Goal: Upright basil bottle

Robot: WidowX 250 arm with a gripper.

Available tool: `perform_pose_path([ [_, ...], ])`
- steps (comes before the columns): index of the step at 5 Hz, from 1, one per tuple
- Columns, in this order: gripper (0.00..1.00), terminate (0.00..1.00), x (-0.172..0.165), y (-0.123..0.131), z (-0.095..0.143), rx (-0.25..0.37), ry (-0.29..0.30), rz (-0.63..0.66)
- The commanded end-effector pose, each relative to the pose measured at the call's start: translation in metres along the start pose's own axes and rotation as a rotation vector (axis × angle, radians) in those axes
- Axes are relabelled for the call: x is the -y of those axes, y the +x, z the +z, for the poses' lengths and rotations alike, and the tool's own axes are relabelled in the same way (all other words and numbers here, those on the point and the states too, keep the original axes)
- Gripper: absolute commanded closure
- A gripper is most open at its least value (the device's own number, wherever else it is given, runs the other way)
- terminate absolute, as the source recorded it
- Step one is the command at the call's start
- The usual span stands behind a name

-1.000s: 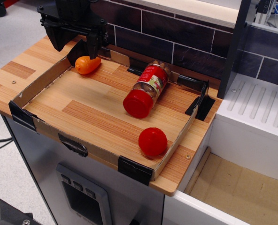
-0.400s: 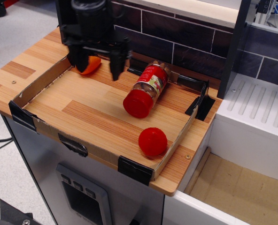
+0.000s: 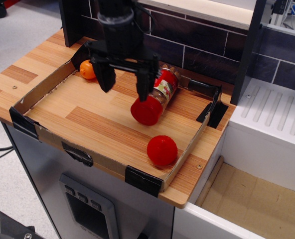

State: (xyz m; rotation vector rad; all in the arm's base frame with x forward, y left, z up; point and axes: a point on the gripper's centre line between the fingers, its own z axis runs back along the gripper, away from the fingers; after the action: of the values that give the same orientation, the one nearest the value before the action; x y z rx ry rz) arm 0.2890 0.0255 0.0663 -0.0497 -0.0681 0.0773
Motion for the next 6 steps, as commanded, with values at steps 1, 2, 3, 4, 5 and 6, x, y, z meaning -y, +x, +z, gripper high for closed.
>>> perform_pose_path([
  [1, 0.00, 0.00, 0.013, 0.006, 0.008, 0.112, 0.033, 0.045],
  [2, 0.00, 0.00, 0.014, 0.009, 0.002, 0.135, 0.058, 0.059],
  [3, 0.00, 0.00, 0.014, 0.012, -0.006, 0.132, 0.073, 0.066],
  [4, 0.00, 0.00, 0.013, 0.014, -0.019, 0.139, 0.112, 0.067],
  [5, 0.00, 0.00, 0.012, 0.016, -0.032, 0.108, 0.120, 0.066],
  [6, 0.00, 0.00, 0.013, 0.013, -0.039, 0.087, 0.121, 0.055],
])
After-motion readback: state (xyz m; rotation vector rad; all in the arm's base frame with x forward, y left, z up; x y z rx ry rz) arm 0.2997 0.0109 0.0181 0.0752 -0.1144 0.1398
